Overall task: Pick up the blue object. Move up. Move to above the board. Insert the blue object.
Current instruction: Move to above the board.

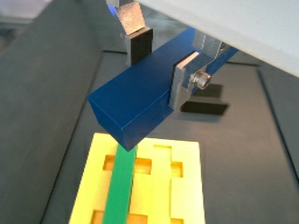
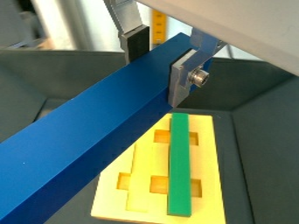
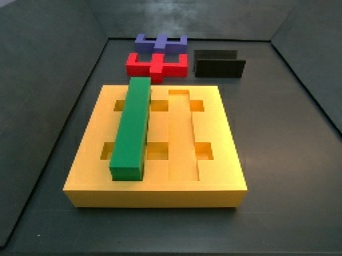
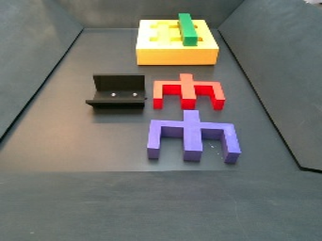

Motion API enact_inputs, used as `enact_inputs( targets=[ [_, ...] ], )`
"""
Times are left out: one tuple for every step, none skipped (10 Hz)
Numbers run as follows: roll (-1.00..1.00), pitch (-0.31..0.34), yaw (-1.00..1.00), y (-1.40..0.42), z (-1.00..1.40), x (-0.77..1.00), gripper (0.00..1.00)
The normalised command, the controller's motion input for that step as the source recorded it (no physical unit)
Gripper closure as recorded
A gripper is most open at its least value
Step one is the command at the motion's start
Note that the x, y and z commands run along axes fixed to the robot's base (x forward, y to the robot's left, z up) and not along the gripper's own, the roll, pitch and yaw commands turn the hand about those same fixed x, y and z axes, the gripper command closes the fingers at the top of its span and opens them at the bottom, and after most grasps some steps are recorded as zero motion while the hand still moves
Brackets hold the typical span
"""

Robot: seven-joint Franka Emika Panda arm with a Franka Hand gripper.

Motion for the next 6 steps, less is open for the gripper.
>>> enact_inputs(
  targets=[
    [0.07,0.131,1.0,-0.03,0.01,0.07,1.0],
    [0.08,0.145,1.0,-0.03,0.02,0.07,1.0],
    [0.09,0.17,1.0,-0.03,0.02,0.07,1.0],
    [0.11,0.193,1.0,-0.03,0.02,0.08,1.0],
    [0.13,0.235,1.0,-0.03,0.02,0.08,1.0],
    [0.17,0.287,0.96,-0.04,0.02,0.09,1.0]
  ],
)
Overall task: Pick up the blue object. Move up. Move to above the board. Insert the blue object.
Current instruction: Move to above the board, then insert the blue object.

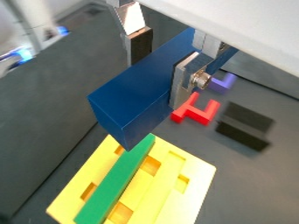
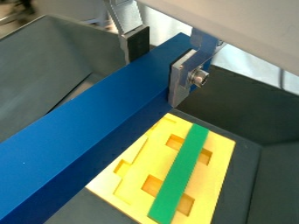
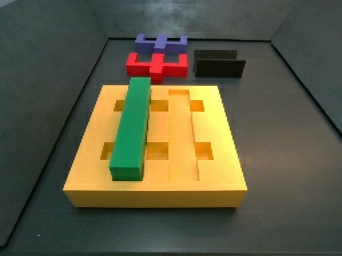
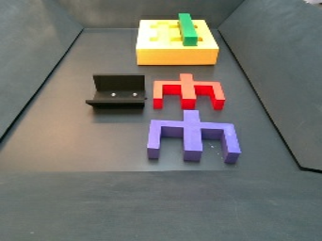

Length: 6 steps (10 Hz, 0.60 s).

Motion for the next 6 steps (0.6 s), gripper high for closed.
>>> enact_inputs(
  targets=[
    [0.16,0.256,0.68,-0.04,0.02,0.1,1.0],
    [0.16,0.227,0.51,-0.04,0.02,0.1,1.0],
    [0.14,0.15,0.2,-0.03,0.02,0.08,1.0],
    [-0.03,-0.031,0.0,0.0,-0.09,0.0,1.0],
    [-0.03,-0.009,0.0,0.0,-0.05,0.0,1.0],
    [-0.02,-0.071,-0.01,-0.05,-0.31,0.12,1.0]
  ],
)
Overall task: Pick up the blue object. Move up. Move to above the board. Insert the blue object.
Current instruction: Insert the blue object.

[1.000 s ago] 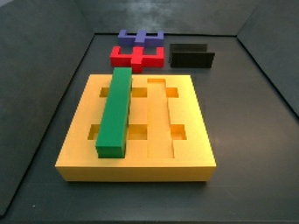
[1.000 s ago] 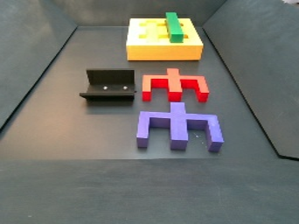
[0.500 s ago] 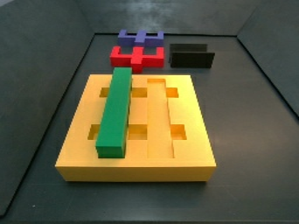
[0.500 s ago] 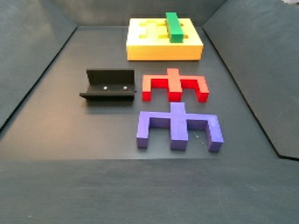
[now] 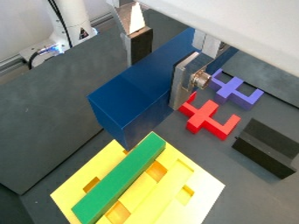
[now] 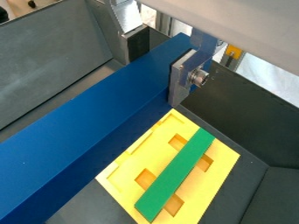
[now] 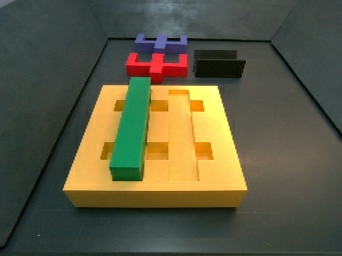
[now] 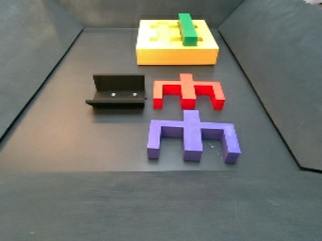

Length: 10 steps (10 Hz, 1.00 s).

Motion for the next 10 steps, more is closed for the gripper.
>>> enact_inputs(
  targets=[
    [-0.18,-0.256,0.0,-0.42,-0.53,0.18,1.0],
    [-0.19,-0.271,0.0,-0.45,-0.53,0.22,1.0],
    [-0.15,-0.284,0.0,-0.44,-0.59,0.3,1.0],
    [-0.05,-0.223,0.0,-0.53,-0.82,0.4,1.0],
    [0.0,-0.134,0.0,-0.53,-1.0,0.38,1.0],
    [0.0,-0.107,0.0,-0.62,-1.0,0.34,1.0],
    [0.03,-0.069,0.0,-0.57,-1.0,0.26,1.0],
    [0.06,-0.017,0.0,-0.29,-1.0,0.0,1.0],
    [0.06,-0.029,0.08,-0.15,-1.0,-0.1,1.0],
    [0.08,-0.099,0.21,-0.07,-1.0,-0.19,1.0]
  ],
)
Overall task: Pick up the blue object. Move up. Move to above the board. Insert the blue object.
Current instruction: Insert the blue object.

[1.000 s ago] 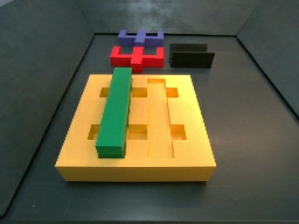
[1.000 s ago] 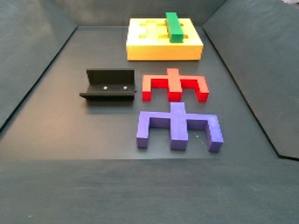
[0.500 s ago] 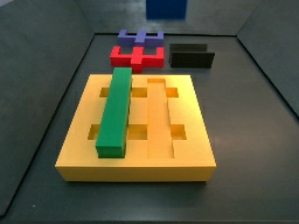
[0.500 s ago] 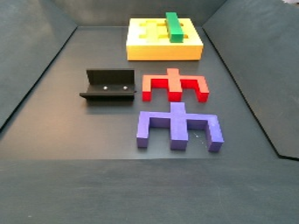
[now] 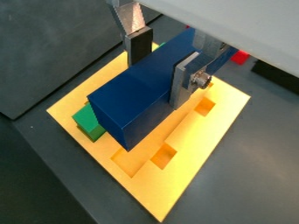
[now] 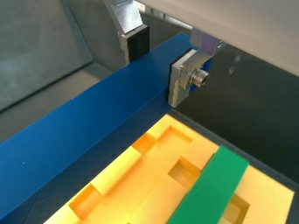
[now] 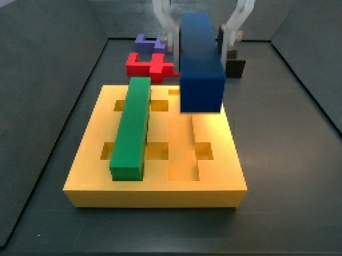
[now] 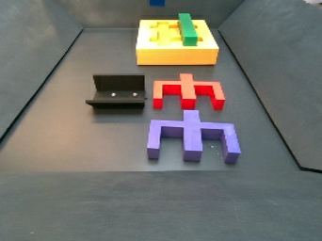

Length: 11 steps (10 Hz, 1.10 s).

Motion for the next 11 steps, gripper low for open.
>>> enact_inputs(
  targets=[
    [0.16,-0.107,0.23,-0.12,-0.93,-0.12,1.0],
    [0.09,-0.084,0.09,0.0,-1.0,0.0,1.0],
    [0.04,-0.099,0.0,-0.04,-0.86,0.0,1.0],
    [0.09,-0.093,0.0,-0.06,-0.74,0.0,1.0],
    [0.26,0.0,0.03,-0.11,-0.72,0.17,1.0],
    [0.33,0.047,0.0,-0.01,-0.62,0.15,1.0],
    [0.36,0.086,0.01,0.0,-0.5,0.0,1.0],
    [0.36,0.064,0.11,0.0,-0.43,-0.03,1.0],
    [0.29,0.059,0.16,-0.07,-0.31,0.0,1.0],
    [0.19,0.06,0.06,-0.09,-0.27,0.01,1.0],
    [0.14,0.04,0.02,-0.1,-0.21,0.11,1.0]
  ],
)
